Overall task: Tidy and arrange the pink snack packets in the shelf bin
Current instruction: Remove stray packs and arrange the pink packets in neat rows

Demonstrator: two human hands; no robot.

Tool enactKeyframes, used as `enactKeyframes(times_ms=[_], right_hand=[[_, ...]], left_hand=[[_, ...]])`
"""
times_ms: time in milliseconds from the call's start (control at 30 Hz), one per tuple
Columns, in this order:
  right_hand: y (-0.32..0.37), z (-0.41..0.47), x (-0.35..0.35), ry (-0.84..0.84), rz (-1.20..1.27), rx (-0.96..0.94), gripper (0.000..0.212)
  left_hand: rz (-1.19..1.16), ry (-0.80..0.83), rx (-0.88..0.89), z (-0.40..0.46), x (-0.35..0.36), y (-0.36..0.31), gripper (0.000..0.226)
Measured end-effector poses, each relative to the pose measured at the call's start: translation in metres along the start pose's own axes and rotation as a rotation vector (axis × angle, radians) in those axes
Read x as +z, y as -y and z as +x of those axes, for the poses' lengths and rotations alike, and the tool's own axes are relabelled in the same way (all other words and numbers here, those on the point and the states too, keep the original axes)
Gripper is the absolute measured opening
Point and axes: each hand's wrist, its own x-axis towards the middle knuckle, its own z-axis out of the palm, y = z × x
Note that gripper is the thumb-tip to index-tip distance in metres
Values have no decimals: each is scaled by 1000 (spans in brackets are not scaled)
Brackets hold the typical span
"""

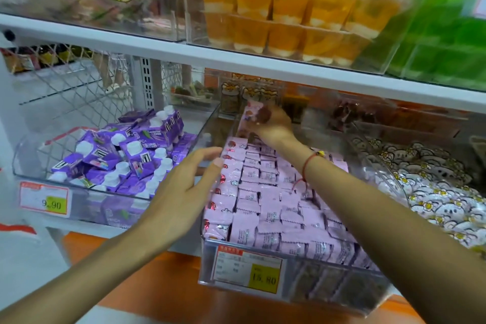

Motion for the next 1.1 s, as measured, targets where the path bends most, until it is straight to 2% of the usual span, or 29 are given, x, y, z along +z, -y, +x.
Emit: enactKeyframes(times_ms=[67,133,233,300,400,500,600,667,767,833,933,1000,1100], right_hand=[[-6,4,7,102,-163,23,36],[-10,3,11,105,-231,-12,36],[-12,0,12,27,-326,-196,41],[-15,1,10,10,-445,-319,35],[-19,1,9,159,-574,-398,31],[-17,-2,6,389,-534,-273,37],[-8,-7,-2,509,-550,-165,39],[-2,-13,-8,475,-504,-217,41],[6,-35,-9,308,-445,-334,42],[5,-52,-2,373,-476,-355,47],[-3,-64,10,608,-637,-247,60],[-4,-60,11,640,-667,-198,61],[-4,-57,11,595,-659,-181,59]], left_hand=[[20,-7,-9,0,0,1,42],[41,-12,-20,1,0,2,39],[64,-16,-29,2,0,4,25],[85,-16,-12,2,0,4,23],[92,-17,7,2,0,2,20],[82,-19,12,1,1,1,16],[77,-21,-6,2,0,-1,19],[103,-9,-17,3,-2,0,25],[92,26,-34,2,-6,-3,28],[86,8,-51,0,-9,-5,25],[98,-42,-54,-2,-8,-7,19],[148,-62,-25,-5,-4,-8,22],[191,-99,14,-10,2,-9,23]])
